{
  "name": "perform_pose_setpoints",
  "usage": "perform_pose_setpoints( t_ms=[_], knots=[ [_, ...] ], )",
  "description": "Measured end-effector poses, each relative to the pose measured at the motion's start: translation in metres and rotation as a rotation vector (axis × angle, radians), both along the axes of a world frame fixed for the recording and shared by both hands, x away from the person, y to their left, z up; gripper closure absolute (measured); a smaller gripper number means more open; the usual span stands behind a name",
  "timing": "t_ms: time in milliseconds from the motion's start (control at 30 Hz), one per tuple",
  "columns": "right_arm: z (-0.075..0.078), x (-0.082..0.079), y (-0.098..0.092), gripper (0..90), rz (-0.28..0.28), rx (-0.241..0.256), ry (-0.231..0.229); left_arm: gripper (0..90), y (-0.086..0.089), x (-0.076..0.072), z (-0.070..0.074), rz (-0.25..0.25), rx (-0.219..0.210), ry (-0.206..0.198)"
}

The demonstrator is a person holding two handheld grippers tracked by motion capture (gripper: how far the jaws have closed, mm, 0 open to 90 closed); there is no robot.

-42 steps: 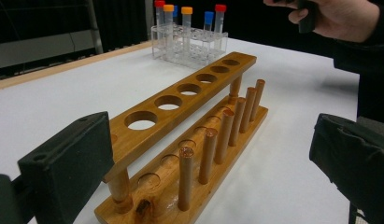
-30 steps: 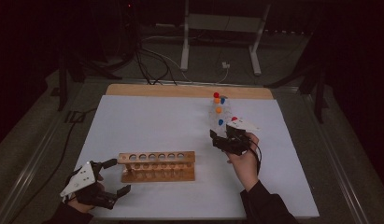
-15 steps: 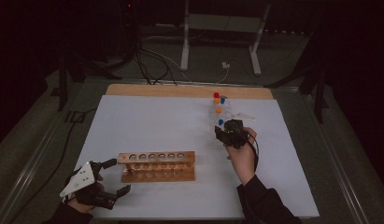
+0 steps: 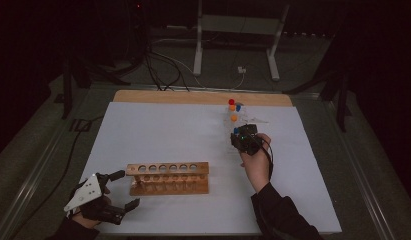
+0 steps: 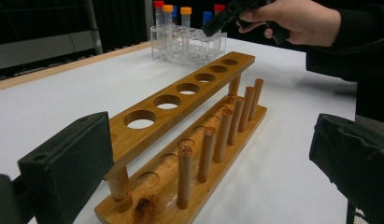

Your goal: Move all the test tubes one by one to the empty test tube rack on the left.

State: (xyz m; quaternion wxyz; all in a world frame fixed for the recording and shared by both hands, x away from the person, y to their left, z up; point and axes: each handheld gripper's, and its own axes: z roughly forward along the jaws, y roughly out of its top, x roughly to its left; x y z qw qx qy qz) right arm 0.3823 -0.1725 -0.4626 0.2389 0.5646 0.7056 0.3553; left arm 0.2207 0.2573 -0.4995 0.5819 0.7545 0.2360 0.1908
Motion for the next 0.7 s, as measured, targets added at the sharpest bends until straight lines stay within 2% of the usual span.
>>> perform_pose_setpoints(
  t_ms=[100,367,533,700],
  knots=[
    [-0.001,0.001,0.001,75.8,-0.001,-0.003,-0.009,0.4,0.000,0.000,0.000,0.002,-0.002,0.001],
    [-0.001,-0.001,0.005,77.2,0.005,-0.025,-0.043,0.5,0.001,0.000,0.000,0.003,-0.005,0.003],
    [0.008,-0.003,0.003,77.3,0.021,-0.027,-0.056,0.5,0.001,0.000,0.000,0.005,-0.005,0.002],
    [0.021,-0.007,0.003,77.2,0.036,-0.034,-0.092,0.5,0.001,-0.001,0.001,0.011,-0.011,0.001]
  ],
)
